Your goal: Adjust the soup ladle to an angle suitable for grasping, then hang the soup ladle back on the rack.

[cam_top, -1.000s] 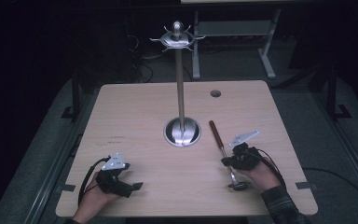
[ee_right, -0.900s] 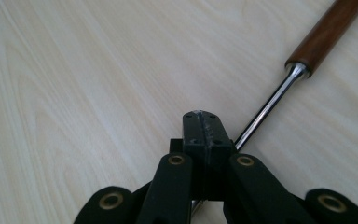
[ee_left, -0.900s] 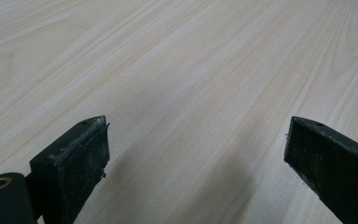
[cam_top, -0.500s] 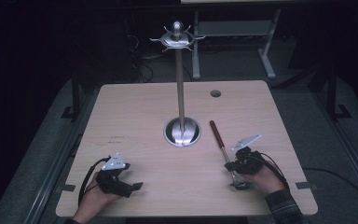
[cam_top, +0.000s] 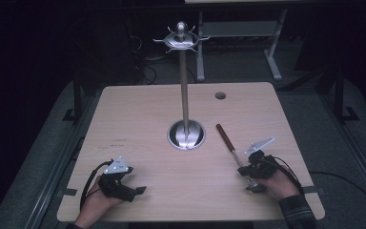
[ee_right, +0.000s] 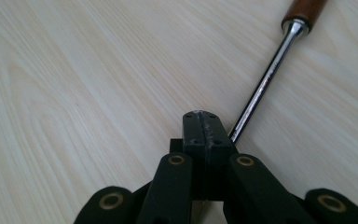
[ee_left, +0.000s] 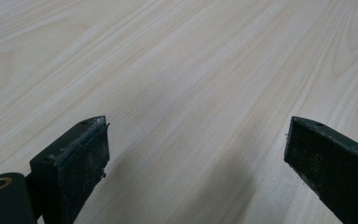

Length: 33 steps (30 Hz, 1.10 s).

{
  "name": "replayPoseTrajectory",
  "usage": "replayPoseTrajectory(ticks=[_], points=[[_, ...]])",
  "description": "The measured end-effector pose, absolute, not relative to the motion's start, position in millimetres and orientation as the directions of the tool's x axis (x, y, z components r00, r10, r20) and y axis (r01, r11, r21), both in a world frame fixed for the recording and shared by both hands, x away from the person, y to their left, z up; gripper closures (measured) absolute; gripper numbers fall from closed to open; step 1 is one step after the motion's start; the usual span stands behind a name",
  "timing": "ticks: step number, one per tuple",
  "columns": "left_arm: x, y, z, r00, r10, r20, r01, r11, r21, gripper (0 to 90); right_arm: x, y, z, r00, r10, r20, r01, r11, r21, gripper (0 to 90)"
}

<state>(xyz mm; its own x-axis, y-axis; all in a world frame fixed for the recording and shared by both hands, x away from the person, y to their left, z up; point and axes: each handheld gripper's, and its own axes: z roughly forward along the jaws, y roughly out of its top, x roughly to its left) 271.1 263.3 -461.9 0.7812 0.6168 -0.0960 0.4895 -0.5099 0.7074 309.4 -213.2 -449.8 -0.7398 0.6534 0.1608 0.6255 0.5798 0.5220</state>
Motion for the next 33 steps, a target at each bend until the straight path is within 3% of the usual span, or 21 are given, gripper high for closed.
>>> replayPoseTrajectory(ticks=[15, 33], points=[[271, 263, -461, 0.784, 0.613, -0.092, 0.487, -0.516, 0.705, 6.0, 311, -225, -442, -0.728, 0.665, 0.167, 0.627, 0.548, 0.553, 89.3], [269, 263, -461, 0.782, 0.616, -0.093, 0.487, -0.510, 0.709, 6.0, 348, -213, -417, -0.668, 0.733, 0.130, 0.631, 0.465, 0.621, 70.0]])
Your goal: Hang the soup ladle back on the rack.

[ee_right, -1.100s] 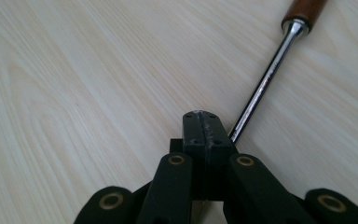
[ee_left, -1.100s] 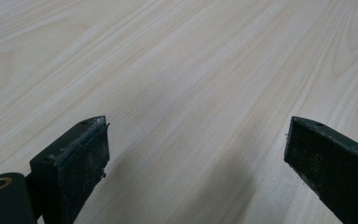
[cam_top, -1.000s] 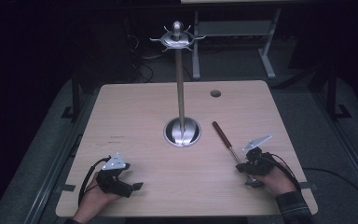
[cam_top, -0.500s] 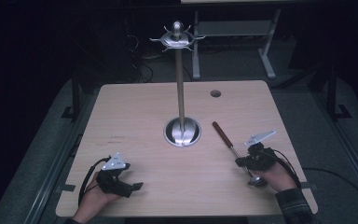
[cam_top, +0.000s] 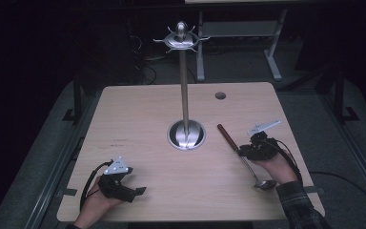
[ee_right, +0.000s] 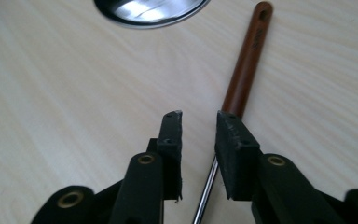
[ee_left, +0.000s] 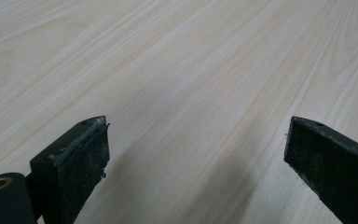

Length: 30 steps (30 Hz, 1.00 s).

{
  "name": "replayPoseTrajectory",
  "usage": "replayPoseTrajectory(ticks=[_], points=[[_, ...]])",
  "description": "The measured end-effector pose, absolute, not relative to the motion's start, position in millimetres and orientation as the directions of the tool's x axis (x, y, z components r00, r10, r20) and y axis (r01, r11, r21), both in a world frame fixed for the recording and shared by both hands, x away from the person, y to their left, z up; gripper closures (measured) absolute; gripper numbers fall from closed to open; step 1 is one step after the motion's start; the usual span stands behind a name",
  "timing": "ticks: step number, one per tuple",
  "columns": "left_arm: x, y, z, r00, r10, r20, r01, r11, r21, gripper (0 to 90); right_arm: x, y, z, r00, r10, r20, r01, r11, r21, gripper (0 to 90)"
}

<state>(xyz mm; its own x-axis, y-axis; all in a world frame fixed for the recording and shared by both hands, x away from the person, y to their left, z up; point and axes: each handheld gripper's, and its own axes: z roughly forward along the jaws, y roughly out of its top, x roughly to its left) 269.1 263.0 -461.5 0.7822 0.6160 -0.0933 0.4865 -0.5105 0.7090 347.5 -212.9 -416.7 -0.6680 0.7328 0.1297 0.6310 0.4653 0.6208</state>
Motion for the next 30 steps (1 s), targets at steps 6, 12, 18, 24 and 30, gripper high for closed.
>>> replayPoseTrajectory(ticks=[6, 12, 18, 24, 30], points=[[269, 262, -461, 0.781, 0.616, -0.100, 0.491, -0.507, 0.708, 6.0, 365, -206, -407, -0.639, 0.762, 0.109, 0.644, 0.451, 0.618, 68.3], [269, 262, -461, 0.786, 0.610, -0.095, 0.486, -0.516, 0.706, 6.0, 384, -198, -403, -0.620, 0.779, 0.097, 0.663, 0.454, 0.595, 66.8], [269, 262, -461, 0.787, 0.610, -0.096, 0.485, -0.515, 0.706, 6.0, 399, -191, -410, -0.619, 0.780, 0.092, 0.687, 0.481, 0.545, 66.5], [270, 261, -462, 0.788, 0.608, -0.096, 0.485, -0.517, 0.705, 6.0, 405, -183, -423, -0.617, 0.782, 0.086, 0.708, 0.504, 0.495, 66.5], [270, 261, -462, 0.788, 0.608, -0.098, 0.486, -0.517, 0.705, 6.0, 408, -181, -430, -0.596, 0.798, 0.090, 0.738, 0.500, 0.453, 66.5]])
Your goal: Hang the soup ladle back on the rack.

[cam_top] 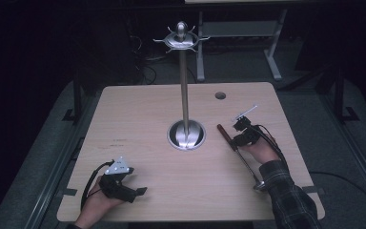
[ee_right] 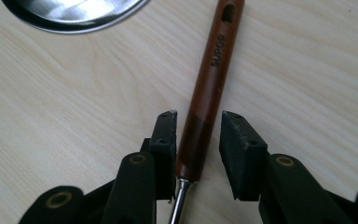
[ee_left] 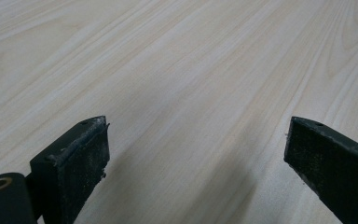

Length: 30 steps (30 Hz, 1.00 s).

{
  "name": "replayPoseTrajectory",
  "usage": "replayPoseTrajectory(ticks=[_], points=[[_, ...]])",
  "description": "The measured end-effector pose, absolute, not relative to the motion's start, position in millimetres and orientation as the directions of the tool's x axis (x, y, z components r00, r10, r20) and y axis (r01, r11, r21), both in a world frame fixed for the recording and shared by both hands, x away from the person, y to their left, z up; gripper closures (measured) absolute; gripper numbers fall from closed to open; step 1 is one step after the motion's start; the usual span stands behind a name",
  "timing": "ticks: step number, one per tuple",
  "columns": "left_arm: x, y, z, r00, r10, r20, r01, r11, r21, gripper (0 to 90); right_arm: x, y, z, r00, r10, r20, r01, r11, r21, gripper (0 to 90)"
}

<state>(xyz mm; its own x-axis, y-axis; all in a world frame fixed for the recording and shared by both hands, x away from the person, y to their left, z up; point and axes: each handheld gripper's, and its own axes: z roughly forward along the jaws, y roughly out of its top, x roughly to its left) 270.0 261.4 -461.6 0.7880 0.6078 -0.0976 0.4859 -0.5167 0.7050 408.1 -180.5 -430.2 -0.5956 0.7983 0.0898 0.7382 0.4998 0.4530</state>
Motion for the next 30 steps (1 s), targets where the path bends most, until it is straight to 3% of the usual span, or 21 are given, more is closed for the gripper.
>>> replayPoseTrajectory(ticks=[24, 30], points=[[270, 261, -462, 0.789, 0.608, -0.095, 0.486, -0.520, 0.703, 6.0, 409, -176, -446, -0.577, 0.812, 0.087, 0.767, 0.503, 0.398, 67.4], [270, 262, -462, 0.787, 0.609, -0.097, 0.487, -0.517, 0.704, 6.0, 408, -175, -445, -0.568, 0.816, 0.107, 0.774, 0.486, 0.406, 72.0]])
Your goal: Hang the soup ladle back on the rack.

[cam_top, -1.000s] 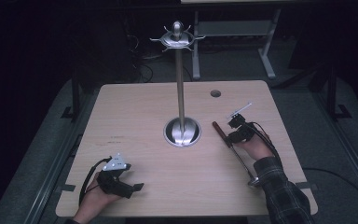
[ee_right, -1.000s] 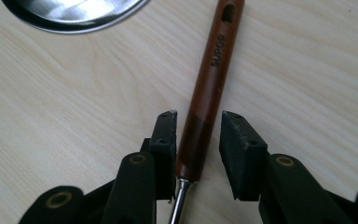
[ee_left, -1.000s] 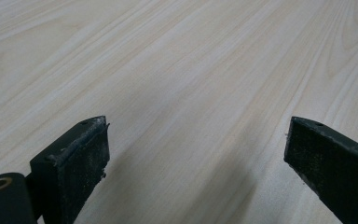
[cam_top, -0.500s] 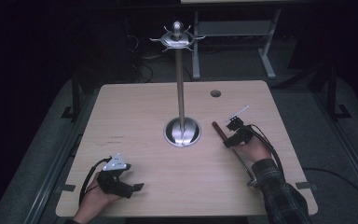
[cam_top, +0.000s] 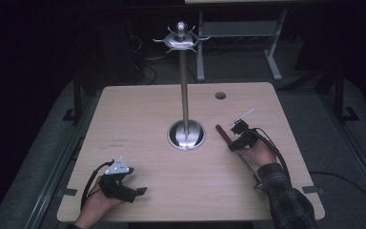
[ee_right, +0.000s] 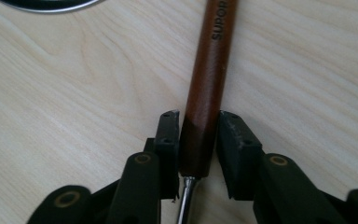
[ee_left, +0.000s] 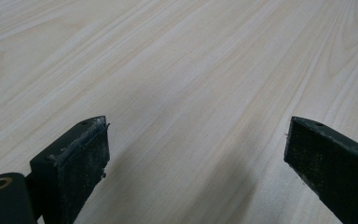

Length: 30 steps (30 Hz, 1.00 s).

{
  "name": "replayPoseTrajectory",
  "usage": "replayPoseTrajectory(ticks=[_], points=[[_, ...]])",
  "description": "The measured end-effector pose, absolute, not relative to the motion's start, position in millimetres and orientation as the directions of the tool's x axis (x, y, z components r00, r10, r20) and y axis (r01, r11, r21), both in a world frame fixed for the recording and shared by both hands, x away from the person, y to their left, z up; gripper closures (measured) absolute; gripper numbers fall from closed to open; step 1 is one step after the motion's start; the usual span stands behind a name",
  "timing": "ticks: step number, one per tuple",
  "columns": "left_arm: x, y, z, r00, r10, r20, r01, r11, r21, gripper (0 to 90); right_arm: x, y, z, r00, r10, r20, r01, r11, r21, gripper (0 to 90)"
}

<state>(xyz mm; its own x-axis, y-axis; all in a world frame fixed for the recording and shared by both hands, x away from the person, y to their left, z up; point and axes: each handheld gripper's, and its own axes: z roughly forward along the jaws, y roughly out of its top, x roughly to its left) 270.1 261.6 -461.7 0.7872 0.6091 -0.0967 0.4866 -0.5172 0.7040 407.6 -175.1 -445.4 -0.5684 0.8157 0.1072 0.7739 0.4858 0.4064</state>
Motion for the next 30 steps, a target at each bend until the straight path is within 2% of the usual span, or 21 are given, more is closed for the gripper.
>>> replayPoseTrajectory(ticks=[2, 3, 6, 15, 30], points=[[270, 262, -462, 0.786, 0.610, -0.098, 0.488, -0.515, 0.704, 6.0, 407, -174, -445, -0.581, 0.809, 0.094, 0.759, 0.497, 0.420, 73.3], [270, 262, -462, 0.787, 0.609, -0.096, 0.487, -0.518, 0.704, 6.0, 406, -173, -443, -0.584, 0.811, 0.032, 0.744, 0.519, 0.421, 73.7], [270, 262, -462, 0.787, 0.609, -0.096, 0.487, -0.517, 0.704, 6.0, 406, -177, -442, -0.572, 0.816, 0.087, 0.758, 0.485, 0.437, 73.8], [270, 262, -462, 0.784, 0.612, -0.099, 0.489, -0.512, 0.707, 6.0, 402, -181, -432, -0.570, 0.818, 0.078, 0.743, 0.473, 0.473, 73.8], [270, 261, -462, 0.781, 0.615, -0.103, 0.493, -0.508, 0.706, 6.0, 382, -198, -402, -0.561, 0.823, 0.090, 0.670, 0.388, 0.633, 73.9]])
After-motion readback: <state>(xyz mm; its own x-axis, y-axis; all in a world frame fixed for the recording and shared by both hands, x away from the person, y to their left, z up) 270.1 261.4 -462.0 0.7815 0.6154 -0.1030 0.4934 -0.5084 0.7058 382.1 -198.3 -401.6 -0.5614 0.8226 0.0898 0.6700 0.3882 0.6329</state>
